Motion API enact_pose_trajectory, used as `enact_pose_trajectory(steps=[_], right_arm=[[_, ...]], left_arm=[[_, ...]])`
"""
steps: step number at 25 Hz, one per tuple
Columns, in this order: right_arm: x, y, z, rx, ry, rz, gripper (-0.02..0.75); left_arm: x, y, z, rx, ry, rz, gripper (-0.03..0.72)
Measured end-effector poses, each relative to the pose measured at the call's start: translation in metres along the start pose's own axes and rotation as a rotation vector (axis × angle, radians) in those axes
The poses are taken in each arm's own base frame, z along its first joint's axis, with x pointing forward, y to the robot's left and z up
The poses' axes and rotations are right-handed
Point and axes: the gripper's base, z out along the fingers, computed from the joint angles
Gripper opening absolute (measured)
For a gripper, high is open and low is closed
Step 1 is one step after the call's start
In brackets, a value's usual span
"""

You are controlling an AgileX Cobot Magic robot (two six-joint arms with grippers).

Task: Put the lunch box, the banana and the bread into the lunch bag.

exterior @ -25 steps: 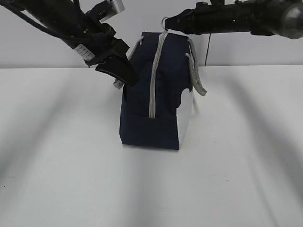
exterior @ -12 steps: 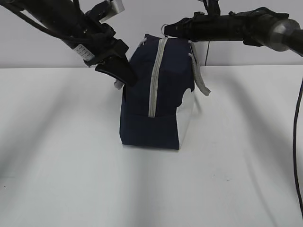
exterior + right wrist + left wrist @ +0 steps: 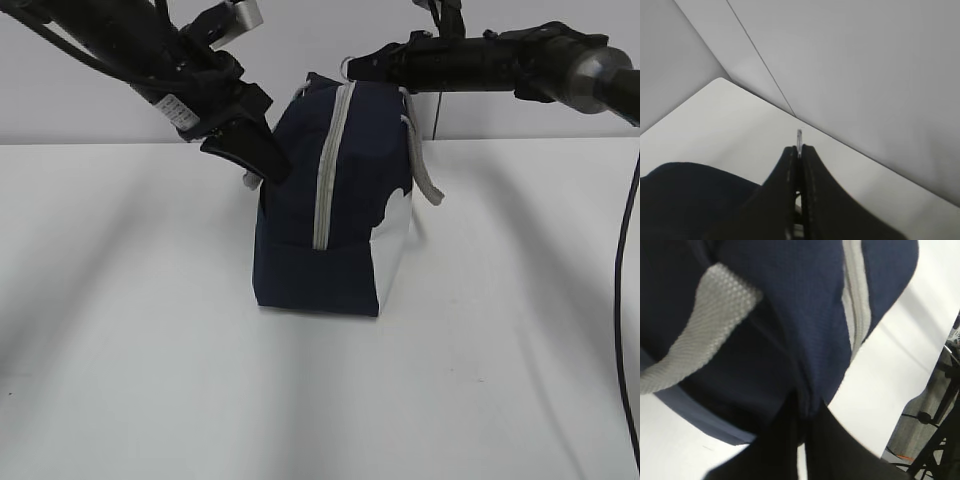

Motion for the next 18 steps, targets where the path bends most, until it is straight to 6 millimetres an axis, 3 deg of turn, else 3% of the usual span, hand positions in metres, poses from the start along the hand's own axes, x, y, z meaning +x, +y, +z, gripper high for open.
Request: enact_pose_trajectory(steps=[6, 10, 14, 18], right_arm=[[-0.001, 0.002, -0.002, -0.016, 0.06, -0.005, -0.016], [0.001, 0.005, -0.003, -0.042, 0.088, 0.011, -0.016], [0.0, 0.008, -0.003, -0.064, 0.103, 0.028, -0.016], [-0.003, 0.013, -0.007, -0.102, 0.118, 0.037, -0.016]], left_arm=[[0.0, 0.001, -0.002, 0.007, -0.002, -0.082, 0.036], [0.0, 0.004, -0.011, 0.025, -0.033, -0.135, 0.169], [-0.001, 0.001, -0.035, 0.03, -0.099, -0.185, 0.347], [-0.007, -0.007, -0.061, 0.062, -0.212, -0.224, 0.384]])
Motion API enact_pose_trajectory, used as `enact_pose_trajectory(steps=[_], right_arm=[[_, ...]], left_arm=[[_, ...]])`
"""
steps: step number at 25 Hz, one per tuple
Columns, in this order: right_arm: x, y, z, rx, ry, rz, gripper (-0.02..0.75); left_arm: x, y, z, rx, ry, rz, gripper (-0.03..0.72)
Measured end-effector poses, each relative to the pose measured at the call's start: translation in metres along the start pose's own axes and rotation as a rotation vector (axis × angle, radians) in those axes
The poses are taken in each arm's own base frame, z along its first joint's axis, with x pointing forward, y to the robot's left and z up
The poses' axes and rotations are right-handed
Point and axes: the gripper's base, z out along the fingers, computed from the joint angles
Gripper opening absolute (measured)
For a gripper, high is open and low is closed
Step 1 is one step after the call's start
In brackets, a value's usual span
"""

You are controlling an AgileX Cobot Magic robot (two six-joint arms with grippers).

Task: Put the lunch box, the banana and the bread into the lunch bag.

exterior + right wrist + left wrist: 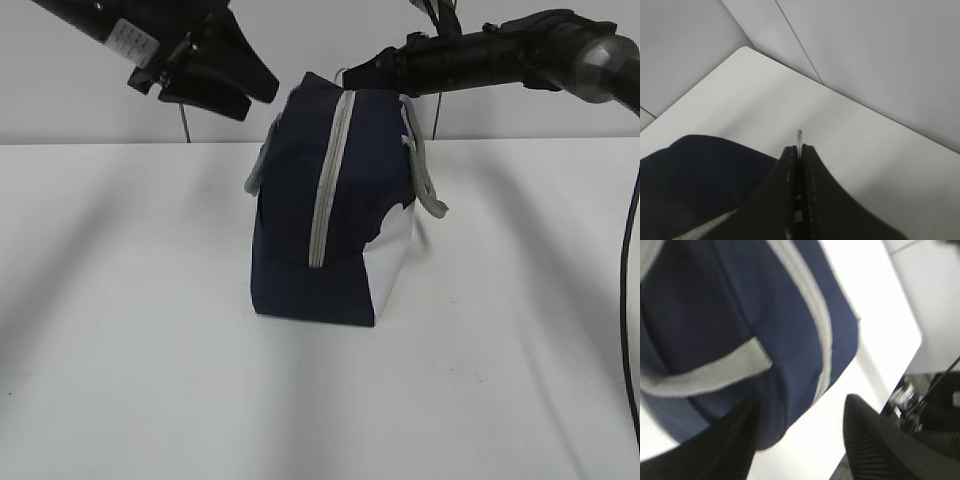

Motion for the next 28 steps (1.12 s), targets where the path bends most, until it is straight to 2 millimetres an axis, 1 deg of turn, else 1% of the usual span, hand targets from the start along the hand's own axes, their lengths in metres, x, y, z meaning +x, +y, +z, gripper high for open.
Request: enact_pose_trajectory(steps=[2, 4, 7, 12, 15, 20, 26, 28], right_arm=[[-0.004, 0.003, -0.002, -0.01, -0.001, -0.002, -0.016], [-0.006, 0.005, -0.003, -0.016, -0.002, 0.0, -0.016], [-0.008, 0.006, -0.004, -0.018, -0.003, 0.016, -0.016], [-0.009, 0.011, -0.001, -0.03, 0.001, 0.02, -0.016], [-0.009, 0.011, -0.001, -0.032, 0.002, 0.024, -0.016], [-0.009, 0.011, -0.001, -0.032, 0.002, 0.027, -0.016], [-0.009, 0.011, -0.001, -0.032, 0.002, 0.029, -0.016], [-0.009, 0.011, -0.001, -0.032, 0.002, 0.031, -0.016]], left_arm=[[-0.01, -0.002, -0.006, -0.015, -0.112, -0.009, 0.386], [-0.019, 0.001, -0.007, -0.047, -0.211, -0.021, 0.389], [-0.028, 0.01, -0.001, -0.075, -0.301, -0.052, 0.392], [-0.034, 0.027, 0.028, -0.09, -0.36, -0.103, 0.392], [-0.038, 0.034, 0.043, -0.088, -0.403, -0.096, 0.392], [-0.042, 0.04, 0.059, -0.11, -0.467, -0.089, 0.392], [-0.04, 0.052, 0.08, -0.135, -0.466, -0.114, 0.376], [-0.039, 0.052, 0.086, -0.142, -0.468, -0.116, 0.364]])
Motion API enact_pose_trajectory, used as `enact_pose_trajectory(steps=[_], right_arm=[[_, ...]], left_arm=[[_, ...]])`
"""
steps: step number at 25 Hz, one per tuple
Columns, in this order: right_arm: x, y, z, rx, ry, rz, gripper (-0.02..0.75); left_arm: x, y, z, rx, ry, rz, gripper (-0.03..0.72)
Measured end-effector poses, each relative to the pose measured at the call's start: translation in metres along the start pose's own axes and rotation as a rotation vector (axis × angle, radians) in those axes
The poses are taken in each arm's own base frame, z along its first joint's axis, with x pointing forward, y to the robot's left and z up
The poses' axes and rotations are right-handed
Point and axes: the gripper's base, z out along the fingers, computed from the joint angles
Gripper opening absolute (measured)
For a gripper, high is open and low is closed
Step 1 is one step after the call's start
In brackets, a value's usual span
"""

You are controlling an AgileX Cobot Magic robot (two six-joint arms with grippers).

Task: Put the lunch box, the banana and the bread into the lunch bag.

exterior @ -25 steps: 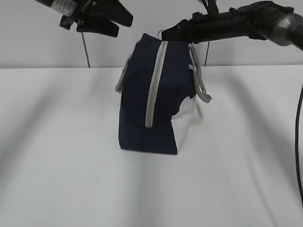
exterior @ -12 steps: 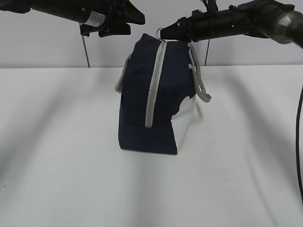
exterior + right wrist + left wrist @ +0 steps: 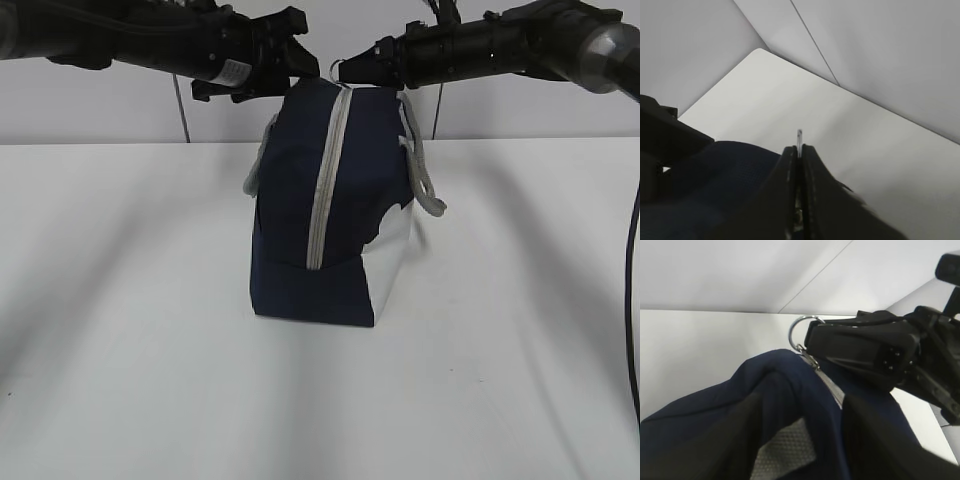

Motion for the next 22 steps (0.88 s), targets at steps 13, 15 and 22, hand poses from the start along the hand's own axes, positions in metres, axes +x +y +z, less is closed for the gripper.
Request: enact_pose_trajectory(steps=[13, 15, 22], right_arm=[[0.0, 0.0, 0.0, -0.001, 0.0, 0.003, -0.016], [0.0, 0.0, 0.0, -0.001, 0.0, 0.003, -0.016], [0.0, 0.001, 0.001, -0.002, 0.001, 0.006, -0.016]], left_arm=[[0.006, -0.003, 0.012, -0.023, -0.03, 0.021, 0.304], [0.006, -0.004, 0.012, -0.023, -0.03, 0.021, 0.243], [0.007, -0.005, 0.012, -0.017, -0.018, 0.026, 0.025]])
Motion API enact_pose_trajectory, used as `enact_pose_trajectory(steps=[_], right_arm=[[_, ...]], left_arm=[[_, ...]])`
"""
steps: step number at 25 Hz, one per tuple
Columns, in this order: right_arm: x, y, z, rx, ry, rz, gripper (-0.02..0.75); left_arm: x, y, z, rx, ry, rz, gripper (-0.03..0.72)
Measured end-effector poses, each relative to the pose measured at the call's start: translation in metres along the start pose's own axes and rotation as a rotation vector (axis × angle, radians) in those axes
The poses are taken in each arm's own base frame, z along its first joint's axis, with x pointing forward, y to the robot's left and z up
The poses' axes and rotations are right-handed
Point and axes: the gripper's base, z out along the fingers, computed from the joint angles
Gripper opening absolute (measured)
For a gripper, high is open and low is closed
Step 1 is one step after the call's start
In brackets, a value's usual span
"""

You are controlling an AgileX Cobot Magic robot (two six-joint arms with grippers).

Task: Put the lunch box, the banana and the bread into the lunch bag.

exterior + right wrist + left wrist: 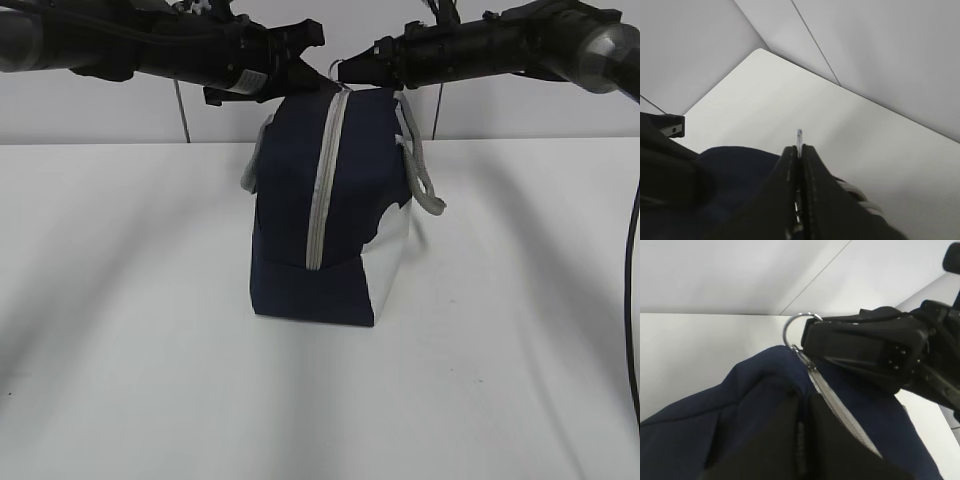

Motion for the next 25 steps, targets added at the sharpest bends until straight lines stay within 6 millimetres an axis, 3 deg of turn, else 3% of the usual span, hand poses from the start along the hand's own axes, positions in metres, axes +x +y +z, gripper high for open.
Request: enact_pose_trajectory(steps=[5, 12, 25], right_arm=[[-0.003, 0.002, -0.001, -0.001, -0.003, 0.016, -0.016], [-0.018, 0.01, -0.009, 0.013, -0.031, 0.009, -0.016], [-0.021, 0.008, -0.01, 0.041, -0.052, 0.067, -0.016]], left_arm=[[0.004, -0.004, -0.002, 0.033, 0.053, 0.018, 0.017], [-0.004, -0.018, -0.02, 0.058, 0.074, 0.094, 0.018], [-0.006, -0.035, -0.04, 0.1, 0.155, 0.195, 0.015]])
